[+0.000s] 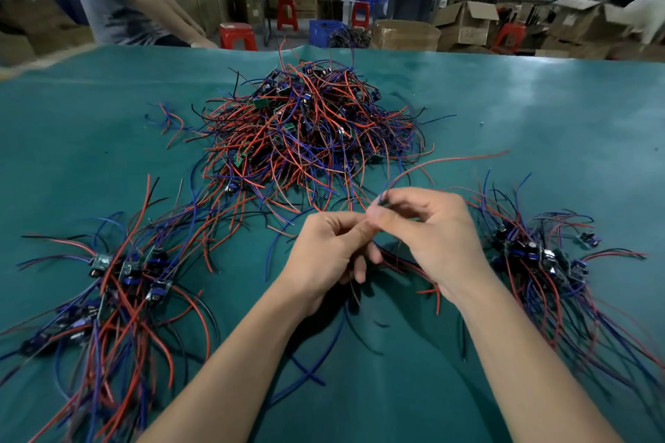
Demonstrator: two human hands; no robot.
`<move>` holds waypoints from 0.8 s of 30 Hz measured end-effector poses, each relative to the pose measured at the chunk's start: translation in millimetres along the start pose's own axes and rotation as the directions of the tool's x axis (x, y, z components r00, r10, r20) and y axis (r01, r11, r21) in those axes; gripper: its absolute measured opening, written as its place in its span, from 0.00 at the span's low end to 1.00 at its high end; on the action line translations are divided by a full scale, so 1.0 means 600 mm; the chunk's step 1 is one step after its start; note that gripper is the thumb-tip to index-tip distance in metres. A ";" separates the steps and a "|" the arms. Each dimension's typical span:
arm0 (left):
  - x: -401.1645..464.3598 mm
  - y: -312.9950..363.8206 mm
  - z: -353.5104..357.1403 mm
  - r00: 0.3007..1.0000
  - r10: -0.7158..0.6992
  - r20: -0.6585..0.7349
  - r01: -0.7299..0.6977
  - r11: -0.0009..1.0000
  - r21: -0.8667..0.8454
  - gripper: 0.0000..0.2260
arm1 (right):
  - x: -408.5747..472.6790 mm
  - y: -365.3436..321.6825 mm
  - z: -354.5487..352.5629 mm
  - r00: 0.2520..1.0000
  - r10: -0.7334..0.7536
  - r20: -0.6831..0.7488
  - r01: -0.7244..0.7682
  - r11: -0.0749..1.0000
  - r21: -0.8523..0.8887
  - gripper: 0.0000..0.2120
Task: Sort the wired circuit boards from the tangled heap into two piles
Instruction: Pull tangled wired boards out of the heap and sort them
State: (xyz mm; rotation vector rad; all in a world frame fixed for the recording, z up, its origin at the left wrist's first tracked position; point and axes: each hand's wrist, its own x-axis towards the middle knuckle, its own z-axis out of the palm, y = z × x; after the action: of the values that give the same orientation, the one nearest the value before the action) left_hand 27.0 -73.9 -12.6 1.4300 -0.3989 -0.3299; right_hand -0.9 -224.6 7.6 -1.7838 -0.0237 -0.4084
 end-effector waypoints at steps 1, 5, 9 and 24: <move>-0.001 0.001 0.001 1.000 -0.009 0.011 0.009 1.000 0.009 0.11 | 0.002 -0.003 -0.006 0.997 0.000 -0.079 0.001 1.000 0.023 0.04; -0.005 0.005 0.004 0.996 -0.033 0.085 0.031 0.999 0.024 0.10 | 0.008 -0.021 -0.046 0.916 -0.021 -0.401 0.062 0.994 0.090 0.07; -0.005 0.010 0.007 0.994 -0.074 0.082 0.075 0.997 -0.006 0.10 | 0.016 -0.045 -0.124 0.723 -0.129 -0.679 0.070 0.991 -0.114 0.05; 0.005 0.006 0.006 0.992 -0.105 -0.069 0.100 0.992 -0.081 0.08 | 0.122 -0.042 0.030 0.996 0.071 -0.058 -0.082 0.404 -0.911 0.17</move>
State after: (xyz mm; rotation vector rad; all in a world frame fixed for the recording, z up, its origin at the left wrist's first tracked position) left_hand 27.9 -77.7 -8.6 1.3849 -0.2512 -0.3716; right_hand 66.5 -215.8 48.5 -2.8947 0.3730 -0.3845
